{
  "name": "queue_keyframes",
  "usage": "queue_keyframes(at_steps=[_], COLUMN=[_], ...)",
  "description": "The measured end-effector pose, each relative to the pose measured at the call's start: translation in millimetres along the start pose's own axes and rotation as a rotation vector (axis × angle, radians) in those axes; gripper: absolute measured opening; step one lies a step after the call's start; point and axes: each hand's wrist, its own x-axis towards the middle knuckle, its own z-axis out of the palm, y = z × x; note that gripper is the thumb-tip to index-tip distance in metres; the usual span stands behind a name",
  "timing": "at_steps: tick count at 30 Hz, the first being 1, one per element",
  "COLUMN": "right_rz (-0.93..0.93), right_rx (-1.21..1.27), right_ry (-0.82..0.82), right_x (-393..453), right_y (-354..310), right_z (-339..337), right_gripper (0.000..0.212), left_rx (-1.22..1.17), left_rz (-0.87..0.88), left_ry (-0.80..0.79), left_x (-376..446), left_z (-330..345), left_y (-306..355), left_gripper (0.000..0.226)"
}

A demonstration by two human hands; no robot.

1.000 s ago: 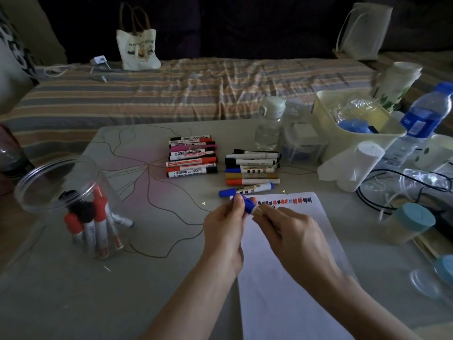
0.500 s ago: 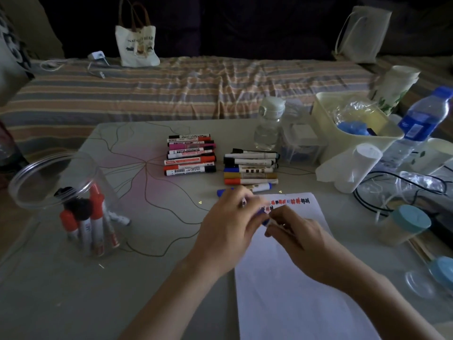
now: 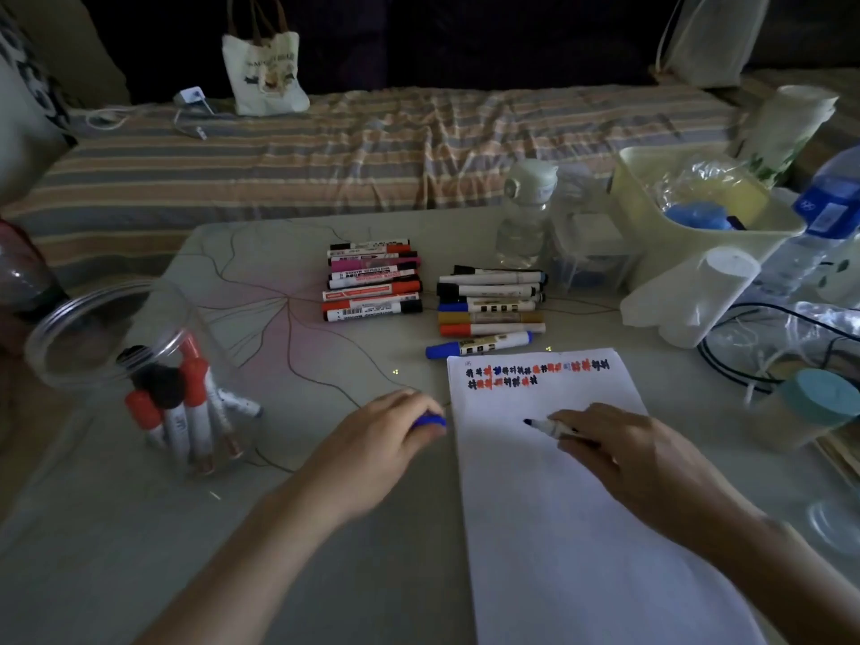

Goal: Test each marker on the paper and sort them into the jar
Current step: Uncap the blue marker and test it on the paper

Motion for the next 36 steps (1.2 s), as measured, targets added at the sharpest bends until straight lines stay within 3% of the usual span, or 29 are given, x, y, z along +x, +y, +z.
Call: queue_keyframes(at_steps=[2,7,10,14,16,20,27,36], right_rz=[0.035,0.073,0.217,0.631,0.735,0.761,0.825,0.691], right_rx=[0.095,0.218,0.401,1.382,1.597,1.631,1.582,0.667], right_ry=[-0.02,0.002,0.127,0.226,0.259,0.187,0.208,0.274], right_x=[7,18,25,37,41,47,49,73], right_y=[-10,-16,-16,-16,-13,-10,-13,5], right_z=[14,12,4,-16,-21,-9,3,21], right_gripper=[0.043,0.035,0.031,0.04,0.041,0.04,0.029,0.025], left_rx=[0.002,-0.012,0.042,0.099,0.089,0.101,0.153,0.129], left_rz=[0.055,0.022,0.013,-0.003,0.013,0.053,0.057,0.079], left_ry=[0.031,0.09,0.086,0.071,0.052,-0.039,-0.042,-0.02], left_x=[7,20,25,29,28,28,32,30], left_z=[10,13,22,32,35,38,42,44], left_y=[8,4,5,2,0,-3,-5,-9], left_gripper=[0.014,0.016,0.02,0.027,0.036,0.051,0.053,0.05])
